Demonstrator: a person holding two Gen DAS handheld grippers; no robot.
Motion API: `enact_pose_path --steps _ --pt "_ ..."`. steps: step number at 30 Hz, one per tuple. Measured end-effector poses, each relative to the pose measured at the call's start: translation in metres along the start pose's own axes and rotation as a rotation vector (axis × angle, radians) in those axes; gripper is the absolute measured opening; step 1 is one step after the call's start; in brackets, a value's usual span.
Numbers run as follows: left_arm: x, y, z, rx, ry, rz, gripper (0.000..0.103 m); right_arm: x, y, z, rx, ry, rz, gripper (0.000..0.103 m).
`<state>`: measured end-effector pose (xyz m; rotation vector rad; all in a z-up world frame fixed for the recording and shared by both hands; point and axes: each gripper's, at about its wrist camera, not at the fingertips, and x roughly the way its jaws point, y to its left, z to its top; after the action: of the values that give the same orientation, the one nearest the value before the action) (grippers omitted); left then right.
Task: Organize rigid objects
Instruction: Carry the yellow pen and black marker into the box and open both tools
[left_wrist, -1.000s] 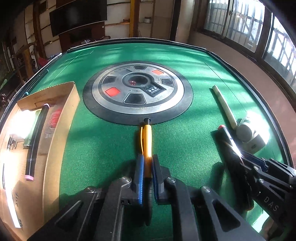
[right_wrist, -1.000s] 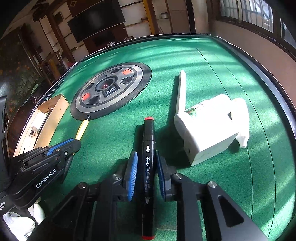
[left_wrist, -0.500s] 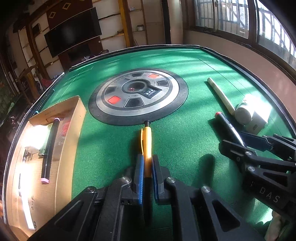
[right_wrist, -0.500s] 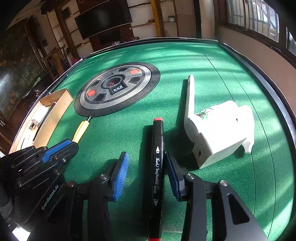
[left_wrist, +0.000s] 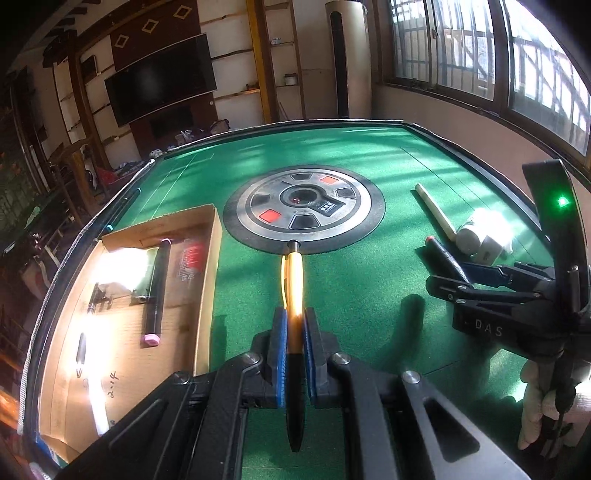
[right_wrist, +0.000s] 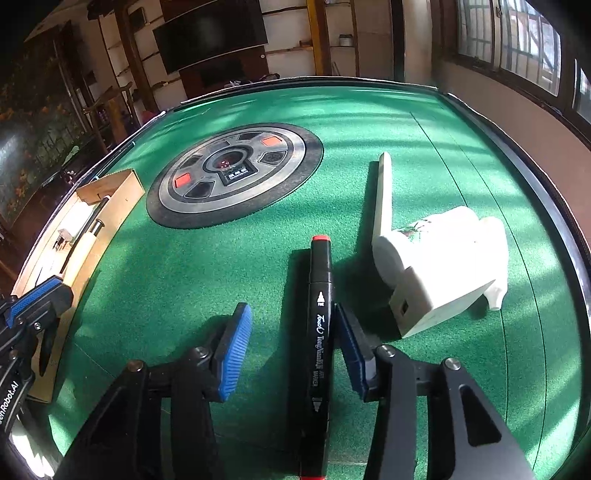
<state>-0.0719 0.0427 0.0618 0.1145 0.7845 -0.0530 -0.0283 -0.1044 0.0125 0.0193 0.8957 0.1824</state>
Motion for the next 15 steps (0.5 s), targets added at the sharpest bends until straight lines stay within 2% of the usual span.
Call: enact_pose_path --steps 4,11,15 --pt "-0.012 0.011 -0.006 -0.017 -0.016 -0.009 0.007 0.002 0.014 -0.002 -0.063 0.02 -0.088 0.045" --pt "-0.025 0.02 -0.014 -0.037 -0.034 -0.045 0.007 0.0 0.011 -0.003 -0.04 0.061 -0.093 0.05" --pt "-0.032 0.029 -0.016 -0.078 -0.037 -0.096 0.007 -0.001 0.011 -0.004 -0.033 0.073 -0.097 0.052"
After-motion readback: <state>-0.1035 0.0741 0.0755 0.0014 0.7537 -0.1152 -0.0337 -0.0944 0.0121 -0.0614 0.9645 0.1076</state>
